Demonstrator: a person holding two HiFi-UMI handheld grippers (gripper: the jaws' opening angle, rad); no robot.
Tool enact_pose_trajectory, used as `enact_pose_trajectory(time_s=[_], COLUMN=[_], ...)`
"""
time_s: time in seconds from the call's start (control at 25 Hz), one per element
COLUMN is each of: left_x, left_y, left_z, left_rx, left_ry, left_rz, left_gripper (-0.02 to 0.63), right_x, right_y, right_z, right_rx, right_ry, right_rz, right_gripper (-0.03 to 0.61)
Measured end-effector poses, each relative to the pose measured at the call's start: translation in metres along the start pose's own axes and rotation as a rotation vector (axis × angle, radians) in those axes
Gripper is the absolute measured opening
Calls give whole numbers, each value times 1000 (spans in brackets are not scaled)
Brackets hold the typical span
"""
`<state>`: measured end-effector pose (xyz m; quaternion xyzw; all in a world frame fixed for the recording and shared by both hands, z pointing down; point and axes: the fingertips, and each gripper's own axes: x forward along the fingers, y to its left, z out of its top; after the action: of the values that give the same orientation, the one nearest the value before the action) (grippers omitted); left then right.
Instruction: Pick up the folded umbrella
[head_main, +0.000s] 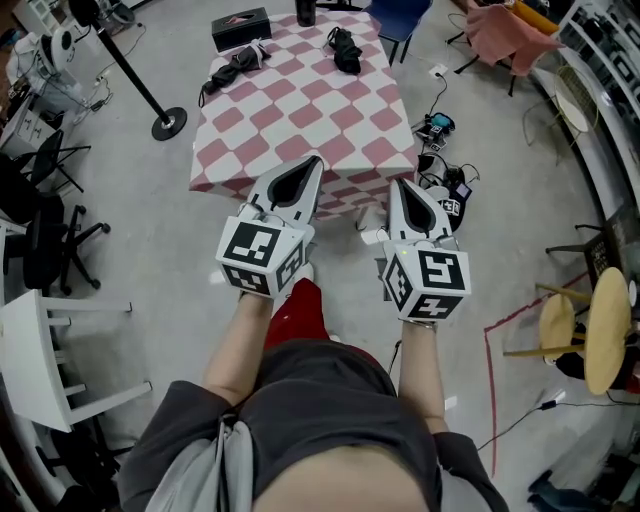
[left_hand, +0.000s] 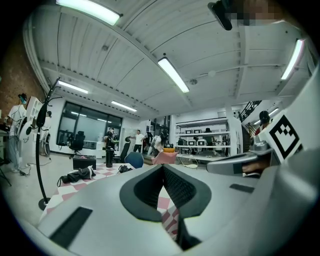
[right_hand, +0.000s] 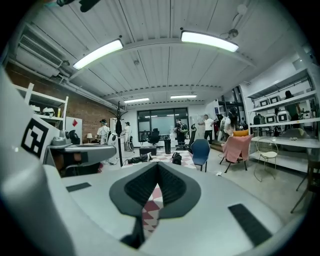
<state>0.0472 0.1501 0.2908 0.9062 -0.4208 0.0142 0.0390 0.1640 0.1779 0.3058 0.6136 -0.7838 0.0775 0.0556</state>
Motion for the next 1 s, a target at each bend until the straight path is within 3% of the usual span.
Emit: enact_pose_trajectory(time_s=[1.0], left_x=[133], left_y=[177], left_z=[-6], left_rx=[-48], left_ry=[57], left_rz=[-15], left_gripper=[14], right_x=[234], right_y=[11], right_z=[31], right_rx=[-14], right_ry=[78], right_rz=[33], right_gripper=[18])
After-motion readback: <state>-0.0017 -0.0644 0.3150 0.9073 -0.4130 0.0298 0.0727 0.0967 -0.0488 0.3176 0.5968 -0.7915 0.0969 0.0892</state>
